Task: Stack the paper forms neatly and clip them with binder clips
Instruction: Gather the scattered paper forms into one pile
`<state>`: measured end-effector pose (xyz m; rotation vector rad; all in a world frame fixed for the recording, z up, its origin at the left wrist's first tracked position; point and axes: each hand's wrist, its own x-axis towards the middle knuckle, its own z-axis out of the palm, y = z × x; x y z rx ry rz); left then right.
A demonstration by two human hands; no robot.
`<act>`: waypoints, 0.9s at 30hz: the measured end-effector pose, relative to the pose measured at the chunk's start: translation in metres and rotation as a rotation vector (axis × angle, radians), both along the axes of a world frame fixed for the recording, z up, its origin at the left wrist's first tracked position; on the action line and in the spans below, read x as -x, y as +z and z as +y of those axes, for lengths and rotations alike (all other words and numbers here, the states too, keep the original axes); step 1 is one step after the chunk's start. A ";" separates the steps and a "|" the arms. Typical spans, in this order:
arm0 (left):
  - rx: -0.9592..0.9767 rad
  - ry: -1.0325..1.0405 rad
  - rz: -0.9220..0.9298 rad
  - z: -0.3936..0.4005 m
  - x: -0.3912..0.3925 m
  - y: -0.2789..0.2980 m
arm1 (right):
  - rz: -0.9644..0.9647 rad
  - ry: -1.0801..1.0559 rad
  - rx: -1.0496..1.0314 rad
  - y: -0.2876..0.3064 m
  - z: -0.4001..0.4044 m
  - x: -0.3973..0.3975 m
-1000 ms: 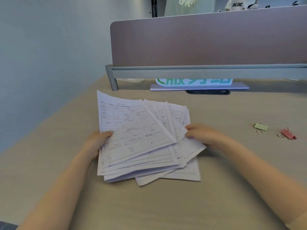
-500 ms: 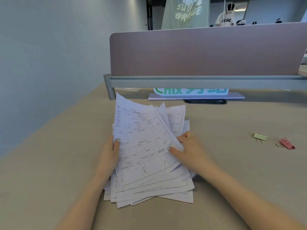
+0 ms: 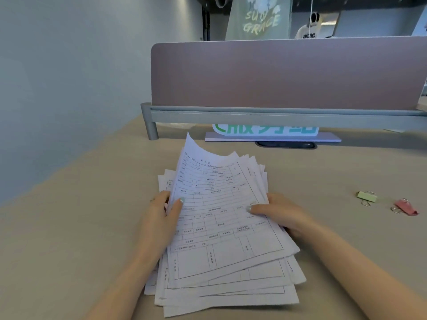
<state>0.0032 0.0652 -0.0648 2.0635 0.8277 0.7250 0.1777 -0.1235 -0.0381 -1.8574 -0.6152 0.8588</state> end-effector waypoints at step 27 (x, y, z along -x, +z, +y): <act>0.796 -0.155 -0.096 -0.006 0.005 0.017 | -0.224 0.036 0.075 0.007 -0.018 -0.011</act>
